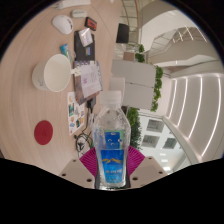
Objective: Pour water
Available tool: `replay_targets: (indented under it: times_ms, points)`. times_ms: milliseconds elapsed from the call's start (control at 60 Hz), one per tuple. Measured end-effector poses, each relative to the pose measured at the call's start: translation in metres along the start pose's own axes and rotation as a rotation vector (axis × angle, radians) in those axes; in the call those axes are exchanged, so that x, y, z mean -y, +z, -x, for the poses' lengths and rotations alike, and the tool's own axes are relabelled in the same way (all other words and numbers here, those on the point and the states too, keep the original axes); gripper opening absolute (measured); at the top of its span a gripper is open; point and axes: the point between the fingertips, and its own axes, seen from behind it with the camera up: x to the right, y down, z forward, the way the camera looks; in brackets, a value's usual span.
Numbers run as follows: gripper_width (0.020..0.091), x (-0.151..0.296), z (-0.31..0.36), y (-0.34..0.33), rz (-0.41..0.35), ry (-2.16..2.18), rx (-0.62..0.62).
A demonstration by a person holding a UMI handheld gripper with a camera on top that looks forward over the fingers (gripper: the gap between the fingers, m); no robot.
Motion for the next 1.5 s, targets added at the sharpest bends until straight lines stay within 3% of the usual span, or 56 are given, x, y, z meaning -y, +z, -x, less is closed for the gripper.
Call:
replay_targets:
  times_ms: [233,483,583,700,733,867,967,1050,1067,1133,1317,1500]
  points:
    - [0.0342,0.061,0.007,0.017,-0.009,-0.524,-0.028]
    - [0.0339,0.072,0.02,0.023,-0.041,-0.631,0.018]
    - [0.034,0.07,0.016,0.031,-0.057,-0.388,0.063]
    - [0.0343,0.07,-0.005,0.034,-0.08,0.361,0.151]
    - [0.0344,0.07,-0.015,0.012,-0.103,0.599,0.094]
    - [0.0342,0.057,-0.027,0.017,-0.257,1.219,0.152]
    - [0.0341,0.053,0.034,0.023,-0.292,1.482,0.234]
    - [0.0342,0.037,0.054,0.031,-0.283,1.614,0.358]
    - [0.0342,0.051,0.078,0.04,-0.285,1.634,0.353]
    - [0.034,0.031,0.088,0.044,-0.276,1.613,0.346]
    - [0.0354,0.033,0.146,0.054,-0.265,1.685,0.425]
    - [0.0378,0.032,0.146,0.049,-0.301,1.648,0.392]
